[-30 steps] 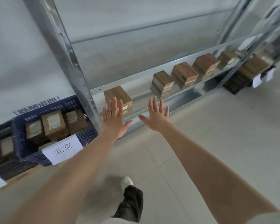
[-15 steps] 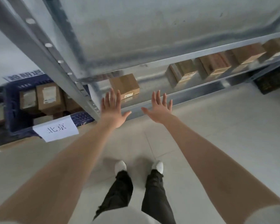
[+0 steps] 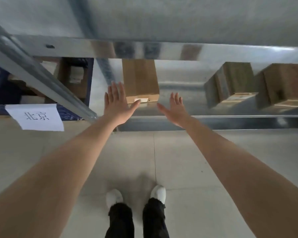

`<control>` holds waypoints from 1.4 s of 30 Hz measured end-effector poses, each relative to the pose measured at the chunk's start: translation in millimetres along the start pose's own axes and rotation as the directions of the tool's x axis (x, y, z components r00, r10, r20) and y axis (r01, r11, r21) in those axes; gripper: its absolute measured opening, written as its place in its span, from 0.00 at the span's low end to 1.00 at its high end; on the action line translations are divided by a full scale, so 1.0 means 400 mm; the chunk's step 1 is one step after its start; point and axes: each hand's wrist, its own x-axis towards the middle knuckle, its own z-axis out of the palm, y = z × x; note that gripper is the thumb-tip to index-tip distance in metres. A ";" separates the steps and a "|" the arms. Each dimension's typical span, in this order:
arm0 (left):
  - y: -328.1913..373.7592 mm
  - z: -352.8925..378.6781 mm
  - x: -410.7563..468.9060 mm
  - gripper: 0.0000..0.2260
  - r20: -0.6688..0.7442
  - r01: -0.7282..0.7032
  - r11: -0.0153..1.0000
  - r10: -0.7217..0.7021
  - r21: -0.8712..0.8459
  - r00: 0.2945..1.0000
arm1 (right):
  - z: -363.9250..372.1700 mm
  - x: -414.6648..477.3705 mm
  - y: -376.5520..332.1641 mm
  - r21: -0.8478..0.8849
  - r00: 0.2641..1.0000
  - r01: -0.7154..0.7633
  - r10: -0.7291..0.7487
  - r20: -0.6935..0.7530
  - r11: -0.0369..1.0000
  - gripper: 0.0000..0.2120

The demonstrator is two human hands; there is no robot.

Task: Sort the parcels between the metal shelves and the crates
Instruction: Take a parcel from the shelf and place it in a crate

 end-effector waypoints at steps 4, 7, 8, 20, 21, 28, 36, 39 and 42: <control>0.013 0.059 0.120 0.37 -0.109 0.098 0.889 -0.163 -0.448 0.981 | 0.050 0.139 0.014 0.263 0.997 0.070 -0.062 -0.039 0.962 0.43; 0.020 0.091 0.175 0.37 -0.053 0.123 0.641 -0.248 -0.758 0.967 | 0.083 0.217 0.014 0.550 0.997 0.041 -0.002 -0.072 0.834 0.41; 0.018 0.100 0.181 0.41 0.006 0.139 0.552 -0.236 -0.822 0.972 | 0.092 0.231 0.012 0.621 0.998 0.035 0.010 -0.068 0.783 0.40; 0.016 0.098 0.188 0.55 0.147 0.177 0.148 -0.193 -0.973 0.970 | 0.092 0.243 -0.023 0.811 0.995 0.079 -0.091 -0.032 0.580 0.39; 0.024 0.090 0.181 0.52 0.146 0.178 0.155 -0.199 -0.972 0.969 | 0.091 0.241 -0.029 0.804 0.996 0.073 -0.086 -0.027 0.591 0.42; 0.018 0.067 0.165 0.09 0.123 0.208 0.272 -0.297 -0.940 0.947 | 0.111 0.235 -0.032 0.773 0.991 0.117 -0.028 -0.127 0.624 0.17; -0.022 0.065 0.133 0.40 0.045 0.081 0.493 -0.083 -0.867 0.995 | 0.095 0.196 -0.010 0.734 0.993 0.114 -0.109 -0.054 0.670 0.41; -0.020 0.063 0.133 0.36 0.018 0.058 0.509 -0.083 -0.859 0.996 | 0.097 0.190 -0.021 0.712 0.990 0.132 -0.126 -0.062 0.690 0.43; -0.011 0.055 0.129 0.30 0.063 0.108 0.397 -0.126 -0.911 0.990 | 0.098 0.181 -0.031 0.789 0.993 0.114 -0.100 -0.067 0.604 0.36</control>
